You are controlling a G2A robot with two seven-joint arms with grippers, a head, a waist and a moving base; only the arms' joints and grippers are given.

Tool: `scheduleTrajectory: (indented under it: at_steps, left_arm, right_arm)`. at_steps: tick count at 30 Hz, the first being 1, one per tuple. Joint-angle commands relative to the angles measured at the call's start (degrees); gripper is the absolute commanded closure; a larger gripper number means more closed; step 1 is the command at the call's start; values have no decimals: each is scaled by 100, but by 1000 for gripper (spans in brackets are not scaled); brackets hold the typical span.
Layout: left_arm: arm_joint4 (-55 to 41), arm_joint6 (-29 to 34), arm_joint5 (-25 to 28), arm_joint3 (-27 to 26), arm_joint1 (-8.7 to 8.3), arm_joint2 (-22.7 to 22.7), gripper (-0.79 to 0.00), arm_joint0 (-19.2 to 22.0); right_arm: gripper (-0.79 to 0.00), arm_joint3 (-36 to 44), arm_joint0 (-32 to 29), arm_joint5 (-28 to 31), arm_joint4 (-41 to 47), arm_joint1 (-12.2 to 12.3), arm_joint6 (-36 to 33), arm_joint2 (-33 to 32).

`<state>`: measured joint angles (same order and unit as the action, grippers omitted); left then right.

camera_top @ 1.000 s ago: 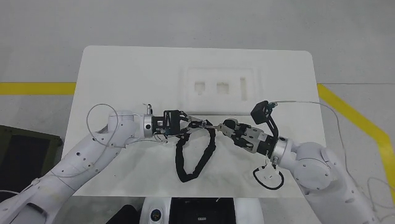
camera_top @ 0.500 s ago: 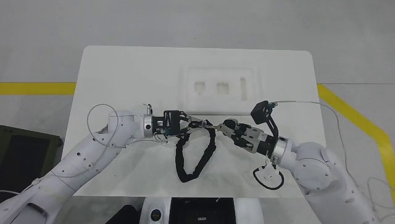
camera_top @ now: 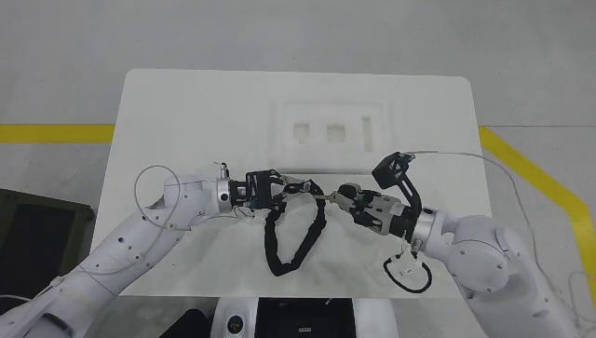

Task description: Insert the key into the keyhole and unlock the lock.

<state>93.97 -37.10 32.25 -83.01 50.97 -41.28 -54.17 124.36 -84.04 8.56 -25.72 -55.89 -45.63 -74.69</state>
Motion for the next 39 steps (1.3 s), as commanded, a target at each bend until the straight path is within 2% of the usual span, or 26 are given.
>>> scheduleTrajectory:
  at_steps: [1,9,19,29,39]
  left_arm:
    - [150,-174,-94,-16,0,-1,0,-51]
    - [371,-575,-354,154,47,-18,0,-168]
    - [404,-541,-351,233,126,-68,0,-174]
    - [403,-532,-329,238,130,-71,0,-172]
    - [403,-532,-329,238,130,-71,0,-172]
  right_arm:
    - [0,169,-5,-198,-129,12,-195,-31]
    - [0,513,77,-673,-797,9,-444,202]
    - [0,715,285,-1089,-1798,-48,-410,750]
    - [0,643,602,-1321,-2217,-135,-494,1184]
    - [0,707,758,-1479,-2490,-195,-639,1353]
